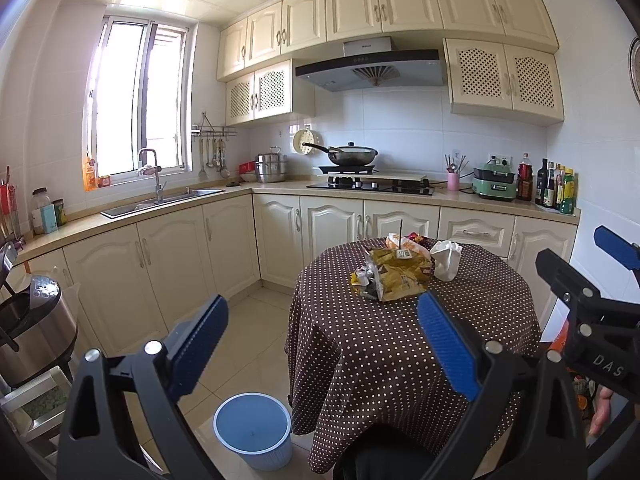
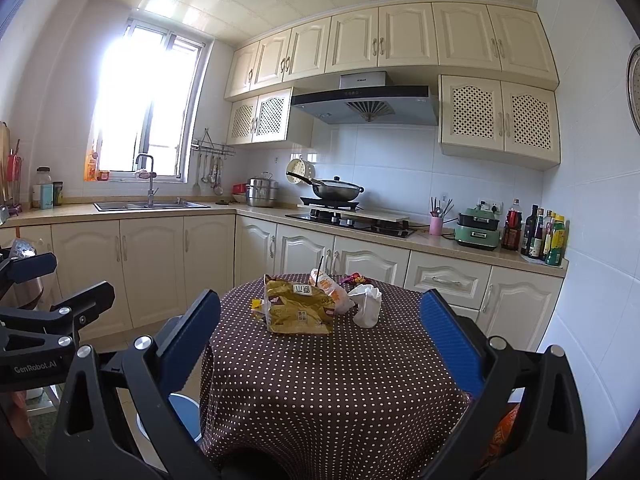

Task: Collect trash

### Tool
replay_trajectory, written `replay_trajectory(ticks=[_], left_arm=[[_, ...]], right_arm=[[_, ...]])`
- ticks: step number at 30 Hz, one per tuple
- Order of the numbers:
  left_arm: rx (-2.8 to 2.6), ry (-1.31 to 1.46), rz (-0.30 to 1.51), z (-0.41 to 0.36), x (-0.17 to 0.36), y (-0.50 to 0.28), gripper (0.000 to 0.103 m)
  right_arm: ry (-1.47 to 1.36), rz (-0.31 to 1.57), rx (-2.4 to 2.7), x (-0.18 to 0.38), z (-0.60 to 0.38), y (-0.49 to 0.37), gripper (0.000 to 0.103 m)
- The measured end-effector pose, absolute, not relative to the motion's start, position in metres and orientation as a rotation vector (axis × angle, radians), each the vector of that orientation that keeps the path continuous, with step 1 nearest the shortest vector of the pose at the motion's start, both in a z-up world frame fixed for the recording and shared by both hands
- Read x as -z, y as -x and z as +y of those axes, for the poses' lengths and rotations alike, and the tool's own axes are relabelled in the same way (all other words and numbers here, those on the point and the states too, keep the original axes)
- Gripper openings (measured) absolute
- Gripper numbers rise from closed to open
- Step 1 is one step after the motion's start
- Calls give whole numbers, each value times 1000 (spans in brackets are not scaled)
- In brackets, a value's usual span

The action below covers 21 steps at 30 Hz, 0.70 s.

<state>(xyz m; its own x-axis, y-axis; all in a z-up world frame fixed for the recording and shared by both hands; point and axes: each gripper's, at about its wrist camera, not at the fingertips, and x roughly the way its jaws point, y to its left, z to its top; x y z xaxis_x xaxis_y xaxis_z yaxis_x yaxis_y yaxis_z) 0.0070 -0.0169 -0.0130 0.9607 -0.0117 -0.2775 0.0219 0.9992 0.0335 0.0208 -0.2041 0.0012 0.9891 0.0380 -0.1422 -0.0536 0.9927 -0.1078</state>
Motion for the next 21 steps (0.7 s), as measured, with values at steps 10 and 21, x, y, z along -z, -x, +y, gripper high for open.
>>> replay_trajectory(ticks=[10,21], left_arm=[[14,-34,286,-17,14,-7,94],[11,-30,293,-14,16,-7,94]], right_arm=[[113,145,-45,0,-203,-21,96],[114,151,-46,4,-202,-21,96]])
